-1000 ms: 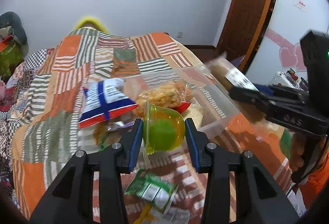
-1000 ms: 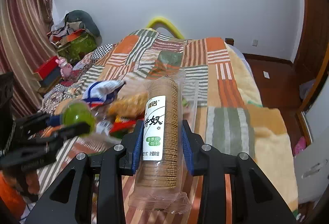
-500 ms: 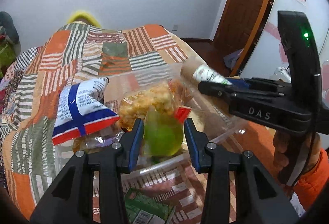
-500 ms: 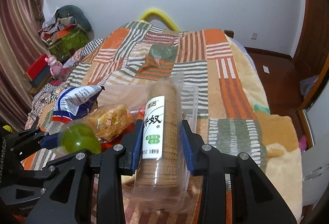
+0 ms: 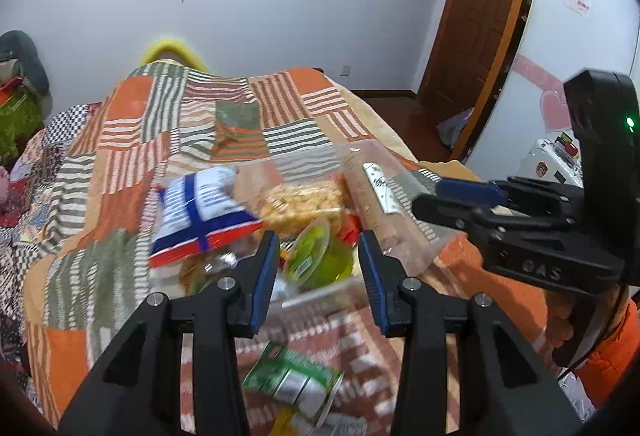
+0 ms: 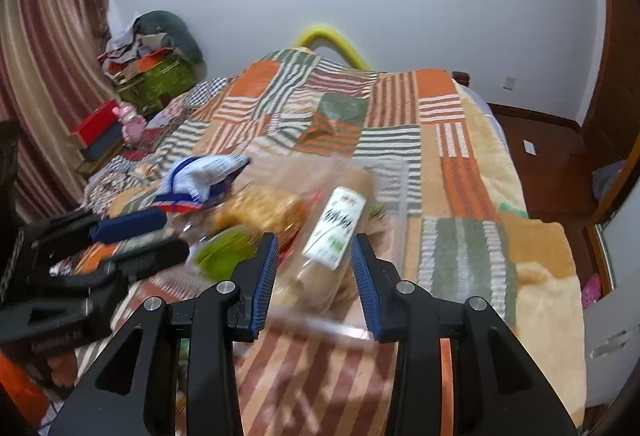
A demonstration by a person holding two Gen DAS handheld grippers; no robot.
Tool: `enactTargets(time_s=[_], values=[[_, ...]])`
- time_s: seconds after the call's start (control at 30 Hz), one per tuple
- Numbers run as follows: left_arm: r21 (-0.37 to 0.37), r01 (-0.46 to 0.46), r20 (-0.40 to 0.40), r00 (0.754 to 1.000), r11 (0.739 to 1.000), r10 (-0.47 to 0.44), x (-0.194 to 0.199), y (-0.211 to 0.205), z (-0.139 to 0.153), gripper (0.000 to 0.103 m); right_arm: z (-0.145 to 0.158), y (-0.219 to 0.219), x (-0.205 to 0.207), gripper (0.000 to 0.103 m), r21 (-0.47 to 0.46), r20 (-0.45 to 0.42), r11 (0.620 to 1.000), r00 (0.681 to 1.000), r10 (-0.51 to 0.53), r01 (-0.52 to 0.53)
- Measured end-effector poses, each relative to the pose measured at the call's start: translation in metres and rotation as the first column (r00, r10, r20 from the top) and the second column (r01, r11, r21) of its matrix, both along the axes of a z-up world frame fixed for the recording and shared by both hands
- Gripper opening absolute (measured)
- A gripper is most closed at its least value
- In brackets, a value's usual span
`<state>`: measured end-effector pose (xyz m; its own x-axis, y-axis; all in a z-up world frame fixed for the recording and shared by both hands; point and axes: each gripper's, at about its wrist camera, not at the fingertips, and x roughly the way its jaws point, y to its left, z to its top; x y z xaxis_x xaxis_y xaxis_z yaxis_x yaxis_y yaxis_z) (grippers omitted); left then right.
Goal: Organize snacks
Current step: 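Place the cracker roll in the box with the right gripper while the left places the jelly cup, then grasp the green snack packet with the right gripper while the left grasps the white-yellow chip bag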
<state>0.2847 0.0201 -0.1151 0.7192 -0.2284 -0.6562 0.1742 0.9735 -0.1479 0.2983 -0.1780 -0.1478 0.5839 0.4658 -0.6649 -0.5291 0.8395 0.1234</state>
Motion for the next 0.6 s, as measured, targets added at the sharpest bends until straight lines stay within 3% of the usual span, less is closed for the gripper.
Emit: enactTargets(time_s=[0.3, 0.47, 0.6], values=[[0.03, -0.104, -0.045, 0.993, 0.994, 0.105, -0.04, 0.043, -0.014, 0.057, -0.015, 0.022, -0.043, 0.046, 0.016, -0.045, 0.995, 0.994, 0.095, -0.094], [0.062, -0.172, -0.077, 0.981, 0.983, 0.177, -0.052, 0.067, -0.035, 0.058, -0.033, 0.048, -0.054, 0.048, -0.017, -0.081, 0.986, 0.984, 0.161, -0.163], [0.043, -0.2, -0.133, 0.97, 0.979, 0.204, -0.061, 0.084, -0.055, 0.058, -0.053, 0.07, -0.054, 0.048, -0.044, -0.145, 0.975, 0.967, 0.209, -0.217]])
